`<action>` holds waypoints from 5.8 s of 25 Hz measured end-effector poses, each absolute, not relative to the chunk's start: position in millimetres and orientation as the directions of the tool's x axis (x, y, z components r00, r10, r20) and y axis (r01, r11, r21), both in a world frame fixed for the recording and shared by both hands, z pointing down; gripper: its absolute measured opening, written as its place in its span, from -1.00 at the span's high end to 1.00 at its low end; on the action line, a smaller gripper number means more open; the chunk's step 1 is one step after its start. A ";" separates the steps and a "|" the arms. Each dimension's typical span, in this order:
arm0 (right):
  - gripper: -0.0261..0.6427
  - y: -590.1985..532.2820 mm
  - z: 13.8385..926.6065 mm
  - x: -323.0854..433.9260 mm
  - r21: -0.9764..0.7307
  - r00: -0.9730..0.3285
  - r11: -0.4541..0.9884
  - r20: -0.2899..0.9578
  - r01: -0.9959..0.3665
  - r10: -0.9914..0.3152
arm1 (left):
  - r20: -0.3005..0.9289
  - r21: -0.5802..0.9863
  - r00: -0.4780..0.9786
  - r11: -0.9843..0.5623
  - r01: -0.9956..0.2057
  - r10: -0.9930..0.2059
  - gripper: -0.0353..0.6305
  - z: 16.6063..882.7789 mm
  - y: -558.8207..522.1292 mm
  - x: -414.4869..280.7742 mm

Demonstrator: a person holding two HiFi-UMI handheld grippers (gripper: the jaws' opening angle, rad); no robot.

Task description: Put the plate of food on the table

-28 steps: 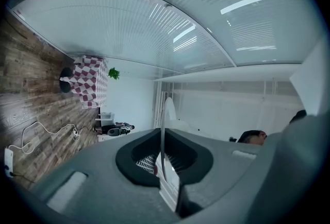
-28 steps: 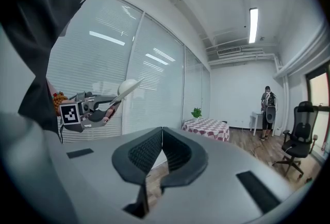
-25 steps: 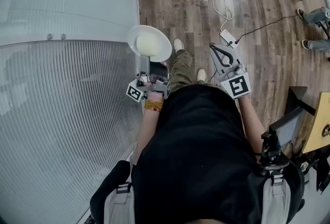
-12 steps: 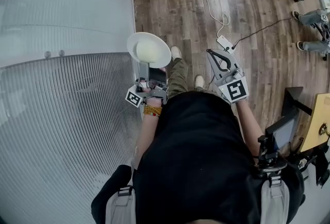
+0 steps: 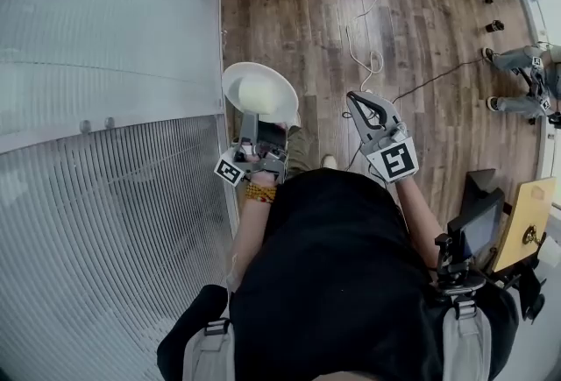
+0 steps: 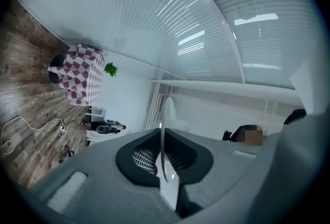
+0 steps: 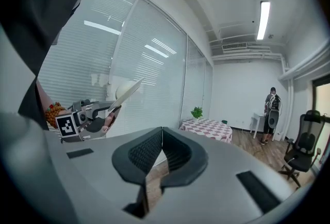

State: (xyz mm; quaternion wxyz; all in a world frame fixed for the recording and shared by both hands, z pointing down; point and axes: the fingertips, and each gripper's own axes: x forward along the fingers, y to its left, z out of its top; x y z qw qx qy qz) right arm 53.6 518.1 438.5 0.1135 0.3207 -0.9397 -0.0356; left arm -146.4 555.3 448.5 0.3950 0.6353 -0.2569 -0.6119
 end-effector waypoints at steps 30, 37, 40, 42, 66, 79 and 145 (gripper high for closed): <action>0.89 399.3 407.7 -40.2 0.170 -0.706 0.717 0.127 -0.676 -0.697 | -0.604 0.797 0.160 -0.587 0.144 -0.781 0.84 444.5 499.3 -247.6; 0.89 336.6 414.7 -62.9 0.145 -0.749 0.758 0.118 -0.636 -0.652 | -0.545 0.838 0.031 -0.543 0.047 -0.838 0.84 457.7 473.1 -275.9; 0.89 299.7 415.8 -70.1 0.139 -0.764 0.773 0.124 -0.619 -0.634 | -0.544 0.838 -0.010 -0.544 0.031 -0.839 0.84 457.4 446.2 -281.0; 0.89 272.4 417.1 -73.5 0.134 -0.774 0.783 0.122 -0.607 -0.621 | -0.548 0.836 -0.018 -0.548 0.020 -0.836 0.84 455.7 422.3 -281.4; 0.89 -5.7 444.2 56.4 0.042 -0.660 0.667 0.111 -0.744 -0.743 | -0.545 0.837 0.153 -0.544 0.048 -0.825 0.84 435.1 98.1 -178.6; 0.89 -83.0 444.1 85.2 0.066 -0.562 0.576 0.154 -0.815 -0.813 | -0.514 0.858 0.193 -0.498 0.127 -0.836 0.84 452.8 -25.3 -180.6; 0.89 -350.3 469.9 99.3 0.074 -0.055 0.105 0.490 -0.992 -0.870 | -0.539 0.843 0.170 -0.526 0.115 -0.825 0.84 430.8 -853.5 -247.3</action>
